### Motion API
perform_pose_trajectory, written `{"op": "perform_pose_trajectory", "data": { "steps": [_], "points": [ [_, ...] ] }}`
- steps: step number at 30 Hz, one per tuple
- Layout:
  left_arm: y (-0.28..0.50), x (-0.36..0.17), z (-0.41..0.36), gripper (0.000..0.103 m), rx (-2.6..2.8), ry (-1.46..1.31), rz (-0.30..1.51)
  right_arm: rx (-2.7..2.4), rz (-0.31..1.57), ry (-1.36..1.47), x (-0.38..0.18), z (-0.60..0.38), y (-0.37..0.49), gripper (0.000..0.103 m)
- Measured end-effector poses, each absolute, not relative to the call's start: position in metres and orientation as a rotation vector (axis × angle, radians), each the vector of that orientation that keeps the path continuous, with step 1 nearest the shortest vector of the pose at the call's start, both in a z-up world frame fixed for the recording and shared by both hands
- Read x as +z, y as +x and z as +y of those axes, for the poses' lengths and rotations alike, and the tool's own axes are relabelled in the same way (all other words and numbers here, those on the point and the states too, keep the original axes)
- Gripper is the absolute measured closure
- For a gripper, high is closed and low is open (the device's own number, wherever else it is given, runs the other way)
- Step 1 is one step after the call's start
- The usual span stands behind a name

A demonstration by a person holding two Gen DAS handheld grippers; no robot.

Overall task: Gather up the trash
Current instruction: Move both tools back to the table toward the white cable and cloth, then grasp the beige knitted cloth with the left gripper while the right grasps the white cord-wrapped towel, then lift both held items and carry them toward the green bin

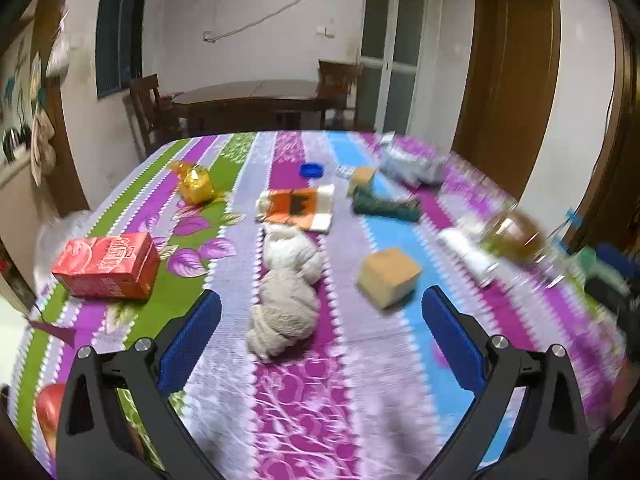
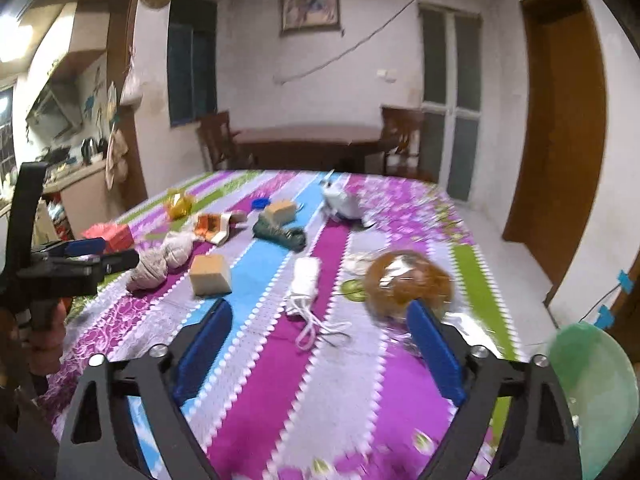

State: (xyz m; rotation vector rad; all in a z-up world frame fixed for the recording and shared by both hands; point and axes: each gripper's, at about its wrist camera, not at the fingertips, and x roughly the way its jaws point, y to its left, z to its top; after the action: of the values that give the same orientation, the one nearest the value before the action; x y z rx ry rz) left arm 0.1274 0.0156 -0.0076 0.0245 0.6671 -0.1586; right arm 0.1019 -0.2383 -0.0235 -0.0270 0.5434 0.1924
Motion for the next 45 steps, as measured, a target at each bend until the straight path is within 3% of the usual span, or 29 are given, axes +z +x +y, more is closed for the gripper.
{"op": "perform_pose_trajectory", "data": {
  "steps": [8,11,12,17,19,21,23,34,45],
  "points": [
    [0.155,-0.031,0.029,0.016,-0.173,-0.016,0.793,0.295,0.757,-0.006,-0.062,-0.211,0.181,0.046],
    [0.165,-0.034,0.038,0.018,-0.188,-0.056,0.826,0.255,0.819,-0.024,-0.078,-0.203,0.214,0.048],
    [0.167,-0.034,0.040,0.025,-0.187,-0.070,0.836,0.249,0.841,-0.017,-0.081,-0.205,0.220,0.048],
    [0.179,-0.048,0.041,0.042,-0.190,-0.078,0.909,0.240,0.902,0.016,-0.091,-0.209,0.241,0.051],
    [0.179,-0.049,0.039,0.051,-0.183,-0.061,0.908,0.236,0.903,0.015,-0.091,-0.209,0.245,0.056],
    [0.179,-0.049,0.039,0.068,-0.166,-0.057,0.909,0.236,0.903,-0.004,-0.090,-0.207,0.245,0.075],
    [0.176,-0.049,0.037,0.072,-0.181,-0.054,0.907,0.254,0.901,0.006,-0.089,-0.206,0.242,0.075],
    [0.123,-0.015,0.030,0.073,-0.145,-0.034,0.802,0.252,0.734,0.044,-0.045,-0.215,0.141,0.075],
    [0.090,0.011,-0.037,0.073,-0.170,0.090,0.679,0.172,0.595,0.102,-0.014,-0.244,0.040,0.075]
  ]
}}
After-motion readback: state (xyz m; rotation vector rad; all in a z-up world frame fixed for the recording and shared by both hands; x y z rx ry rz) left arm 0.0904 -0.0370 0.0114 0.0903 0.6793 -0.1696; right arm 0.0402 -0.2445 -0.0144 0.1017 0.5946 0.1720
